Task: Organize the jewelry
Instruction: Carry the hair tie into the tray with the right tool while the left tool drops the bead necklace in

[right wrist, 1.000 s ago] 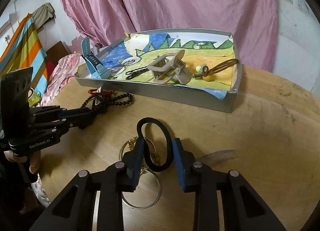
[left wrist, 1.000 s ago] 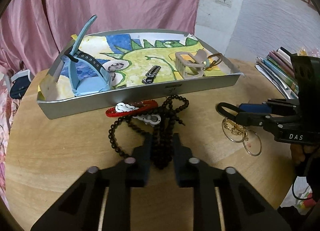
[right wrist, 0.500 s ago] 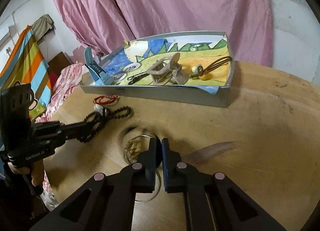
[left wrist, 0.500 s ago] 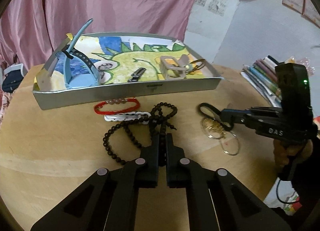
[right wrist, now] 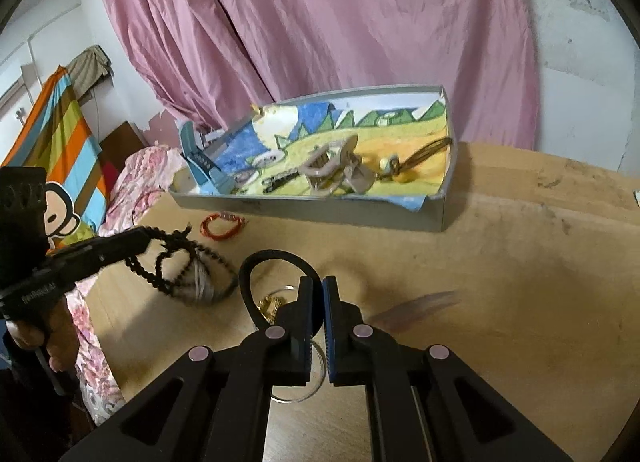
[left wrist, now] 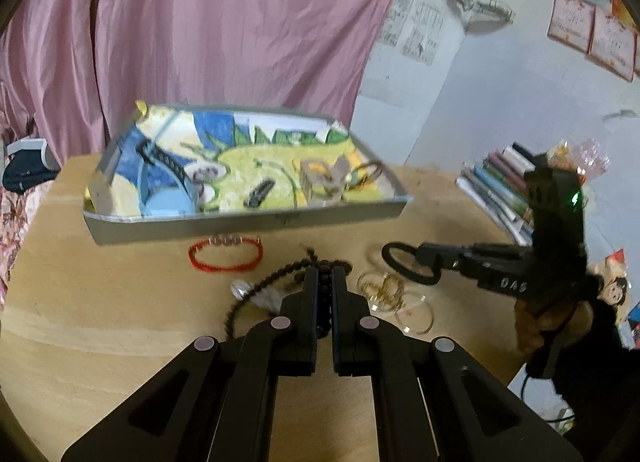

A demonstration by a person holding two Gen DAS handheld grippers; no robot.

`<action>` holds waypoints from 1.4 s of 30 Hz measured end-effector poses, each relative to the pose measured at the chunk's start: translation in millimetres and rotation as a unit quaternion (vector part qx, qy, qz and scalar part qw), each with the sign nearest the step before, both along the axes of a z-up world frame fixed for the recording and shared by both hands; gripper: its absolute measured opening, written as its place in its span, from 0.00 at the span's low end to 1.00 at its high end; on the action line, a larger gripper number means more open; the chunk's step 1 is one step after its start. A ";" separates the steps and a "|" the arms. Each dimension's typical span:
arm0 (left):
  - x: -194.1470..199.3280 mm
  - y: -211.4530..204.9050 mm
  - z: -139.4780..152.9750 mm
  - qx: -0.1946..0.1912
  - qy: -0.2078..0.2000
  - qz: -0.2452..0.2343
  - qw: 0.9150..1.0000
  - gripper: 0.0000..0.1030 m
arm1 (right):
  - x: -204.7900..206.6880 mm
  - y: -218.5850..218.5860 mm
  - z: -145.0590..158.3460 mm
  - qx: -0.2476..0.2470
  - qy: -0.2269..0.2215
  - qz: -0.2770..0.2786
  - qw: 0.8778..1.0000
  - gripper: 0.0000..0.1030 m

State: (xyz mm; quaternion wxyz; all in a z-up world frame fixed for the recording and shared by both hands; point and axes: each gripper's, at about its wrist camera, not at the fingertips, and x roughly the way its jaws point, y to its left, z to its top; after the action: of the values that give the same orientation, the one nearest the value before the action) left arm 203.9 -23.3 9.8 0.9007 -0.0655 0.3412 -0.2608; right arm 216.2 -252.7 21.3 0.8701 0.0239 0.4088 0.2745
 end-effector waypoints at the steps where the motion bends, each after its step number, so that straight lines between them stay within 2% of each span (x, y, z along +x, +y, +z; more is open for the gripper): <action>1: 0.2 2.5 4.0 -0.007 -0.004 0.001 1.000 0.03 | -0.4 0.0 2.3 0.004 -0.004 -0.001 1.000 0.05; 3: 0.9 8.9 13.6 -0.021 -0.012 0.005 1.000 0.03 | -0.8 0.2 4.9 0.010 -0.009 -0.001 1.000 0.05; 9: -2.7 11.8 31.9 -0.022 -0.043 0.010 0.999 0.03 | -1.7 4.7 10.3 0.019 -0.020 0.003 1.000 0.05; 16: 3.1 11.0 42.1 -0.021 -0.056 0.016 0.998 0.03 | 8.5 10.3 19.3 0.028 -0.035 -0.001 0.999 0.05; 22: 26.6 4.7 59.7 -0.020 -0.089 0.032 0.995 0.03 | 39.3 14.0 37.2 0.035 -0.068 -0.038 0.996 0.05; 26: 50.2 -0.9 65.8 -0.022 -0.117 0.044 0.992 0.03 | 67.2 9.8 36.1 0.038 -0.074 -0.077 0.994 0.05; 30: 84.3 -7.7 55.2 -0.014 -0.108 0.051 0.993 0.03 | 86.1 0.9 25.9 0.036 -0.067 -0.116 0.990 0.05; 34: 111.0 -12.9 33.0 -0.011 -0.079 0.053 0.995 0.03 | 98.2 -6.2 13.9 0.024 -0.053 -0.142 0.988 0.05; 42: 130.5 -13.6 -1.2 0.009 -0.031 0.061 0.998 0.03 | 105.9 -3.0 -1.4 0.001 -0.037 -0.140 0.989 0.06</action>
State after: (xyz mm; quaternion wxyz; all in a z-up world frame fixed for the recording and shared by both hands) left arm 334.4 -36.9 8.6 0.9258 -0.0703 0.3102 -0.2041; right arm 322.1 -255.7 20.0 0.9145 0.0720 0.3684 0.1511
